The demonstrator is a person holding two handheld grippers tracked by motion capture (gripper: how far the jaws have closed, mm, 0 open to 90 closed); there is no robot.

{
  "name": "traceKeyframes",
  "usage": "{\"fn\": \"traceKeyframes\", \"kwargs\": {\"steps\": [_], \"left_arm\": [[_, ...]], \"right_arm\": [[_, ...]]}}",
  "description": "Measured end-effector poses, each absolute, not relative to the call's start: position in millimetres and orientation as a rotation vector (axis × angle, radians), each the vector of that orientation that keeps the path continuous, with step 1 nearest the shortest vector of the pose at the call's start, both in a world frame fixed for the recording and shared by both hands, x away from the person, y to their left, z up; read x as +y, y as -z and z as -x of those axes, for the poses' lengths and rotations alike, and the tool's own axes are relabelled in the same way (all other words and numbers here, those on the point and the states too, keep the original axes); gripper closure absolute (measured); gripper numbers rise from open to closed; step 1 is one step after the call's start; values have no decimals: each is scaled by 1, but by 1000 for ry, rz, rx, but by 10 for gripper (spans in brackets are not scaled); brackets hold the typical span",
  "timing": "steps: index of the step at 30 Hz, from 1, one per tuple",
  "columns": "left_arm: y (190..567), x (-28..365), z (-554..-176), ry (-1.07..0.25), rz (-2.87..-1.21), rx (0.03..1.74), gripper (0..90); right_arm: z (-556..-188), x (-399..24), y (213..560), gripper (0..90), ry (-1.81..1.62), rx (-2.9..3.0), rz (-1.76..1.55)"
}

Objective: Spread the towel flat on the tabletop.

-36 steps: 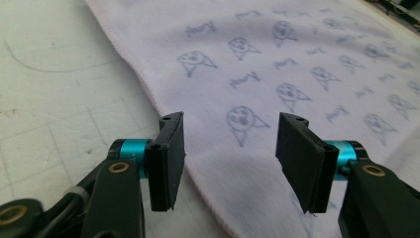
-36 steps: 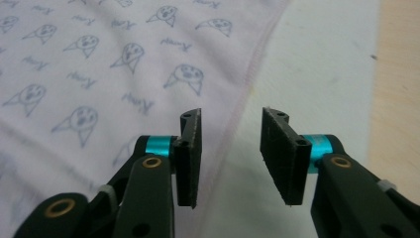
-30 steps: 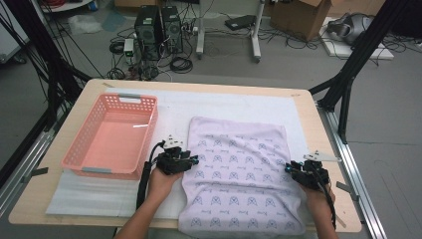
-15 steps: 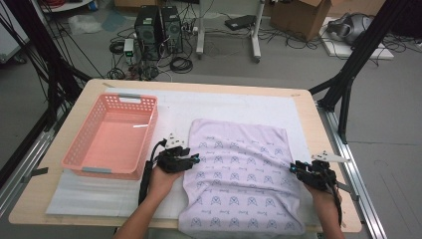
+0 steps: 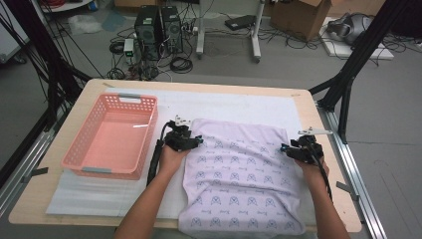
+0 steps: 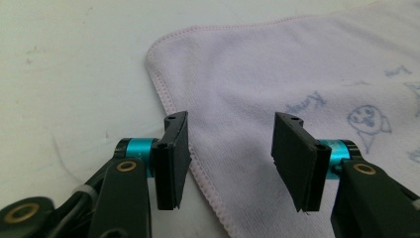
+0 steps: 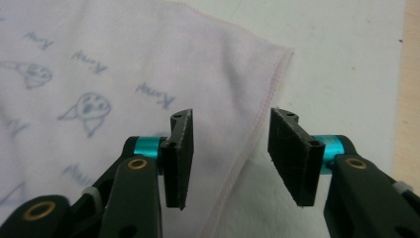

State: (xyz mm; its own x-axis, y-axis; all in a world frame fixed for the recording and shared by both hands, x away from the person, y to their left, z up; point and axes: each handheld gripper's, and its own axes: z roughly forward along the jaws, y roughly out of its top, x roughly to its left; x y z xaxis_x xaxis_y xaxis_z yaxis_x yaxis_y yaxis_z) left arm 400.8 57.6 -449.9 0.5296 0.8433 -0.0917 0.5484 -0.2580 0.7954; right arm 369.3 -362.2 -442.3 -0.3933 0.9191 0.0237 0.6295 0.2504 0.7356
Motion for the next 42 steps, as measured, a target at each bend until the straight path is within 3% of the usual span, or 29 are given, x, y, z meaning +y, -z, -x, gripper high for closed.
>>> {"fn": "traceKeyframes", "kwargs": {"steps": [1, 2, 4, 11, 14, 19, 29, 31, 33, 36, 38, 40, 42], "left_arm": [[450, 54, -400, -499, -1980, 1099, 560], [451, 52, -399, -520, -1993, 1083, 722], [451, 51, -401, -542, -1979, 1111, 875], [449, 64, -404, -548, -1879, 1227, 870], [446, 66, -399, -461, -1849, 1233, 692], [443, 68, -380, -402, -1819, 1163, 511], [442, 74, -336, -277, -1893, 1104, 420], [447, 76, -329, -249, -1898, 1116, 440], [450, 76, -321, -262, -1926, 1097, 534], [449, 74, -315, -333, -1959, 1118, 852], [447, 73, -320, -315, -1955, 1158, 879], [446, 72, -323, -377, -1942, 1180, 882], [449, 76, -330, -375, -1888, 1231, 884]], "right_arm": [[-374, -360, 445, 505, -928, 2134, -1418], [-377, -359, 445, 583, -939, 2129, -1403], [-383, -353, 443, 836, -922, 2175, -1335], [-401, -346, 443, 864, -892, 2015, -1355], [-405, -347, 445, 853, -892, 1957, -1407], [-396, -349, 437, 685, -956, 1944, -1426], [-336, -363, 418, 632, -1052, 2065, -1330], [-319, -366, 421, 623, -1047, 2088, -1336], [-305, -369, 427, 599, -1056, 2121, -1354], [-290, -368, 436, 566, -1066, 2186, -1361], [-285, -362, 442, 661, -1001, 2233, -1333], [-283, -358, 444, 869, -981, 2230, -1289], [-286, -357, 445, 881, -954, 2199, -1283]]}}
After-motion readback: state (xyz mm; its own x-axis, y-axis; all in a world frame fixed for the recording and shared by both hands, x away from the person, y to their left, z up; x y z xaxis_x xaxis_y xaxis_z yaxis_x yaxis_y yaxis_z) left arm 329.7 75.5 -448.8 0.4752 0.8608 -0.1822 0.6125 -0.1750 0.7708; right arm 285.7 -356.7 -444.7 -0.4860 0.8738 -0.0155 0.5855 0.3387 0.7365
